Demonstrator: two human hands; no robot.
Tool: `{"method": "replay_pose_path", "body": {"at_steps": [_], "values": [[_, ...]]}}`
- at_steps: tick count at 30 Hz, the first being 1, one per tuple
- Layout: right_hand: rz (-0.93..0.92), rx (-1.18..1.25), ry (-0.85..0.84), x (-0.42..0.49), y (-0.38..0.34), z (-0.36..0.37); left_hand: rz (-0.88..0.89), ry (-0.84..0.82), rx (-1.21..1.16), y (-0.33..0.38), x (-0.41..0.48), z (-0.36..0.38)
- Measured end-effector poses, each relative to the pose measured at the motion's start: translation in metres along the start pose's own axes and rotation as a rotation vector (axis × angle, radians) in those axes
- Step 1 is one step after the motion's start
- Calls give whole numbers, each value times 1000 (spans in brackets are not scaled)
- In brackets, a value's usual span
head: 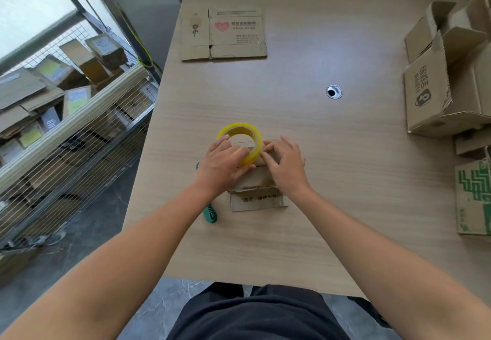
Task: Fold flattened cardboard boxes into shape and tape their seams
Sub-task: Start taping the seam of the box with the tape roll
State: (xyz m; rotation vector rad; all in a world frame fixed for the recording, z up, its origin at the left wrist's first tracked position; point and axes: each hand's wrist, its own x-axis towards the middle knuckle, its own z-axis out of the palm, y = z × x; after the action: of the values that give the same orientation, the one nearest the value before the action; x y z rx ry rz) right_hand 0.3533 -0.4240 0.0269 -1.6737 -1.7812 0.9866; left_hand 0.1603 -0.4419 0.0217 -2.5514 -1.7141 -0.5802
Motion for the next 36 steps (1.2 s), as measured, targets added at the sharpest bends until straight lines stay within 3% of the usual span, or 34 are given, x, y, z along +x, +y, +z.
{"method": "replay_pose_path", "body": {"at_steps": [6, 10, 13, 21, 28, 36], "values": [[-75, 226, -129, -8, -3, -7, -58, 17, 58, -11, -6, -1], [187, 474, 67, -18, 10, -32, -41, 117, 147, -23, -19, 3], [235, 347, 84, -25, 18, -35, -27, 180, 197, -22, -26, 9], [421, 675, 123, -27, 23, -27, 16, 313, 250, -17, -27, 17], [364, 587, 73, -30, 24, -25, 0, 270, 134, -23, -38, 18], [482, 573, 250, -38, 28, -20, 50, 369, 175, -16, -43, 18]]}}
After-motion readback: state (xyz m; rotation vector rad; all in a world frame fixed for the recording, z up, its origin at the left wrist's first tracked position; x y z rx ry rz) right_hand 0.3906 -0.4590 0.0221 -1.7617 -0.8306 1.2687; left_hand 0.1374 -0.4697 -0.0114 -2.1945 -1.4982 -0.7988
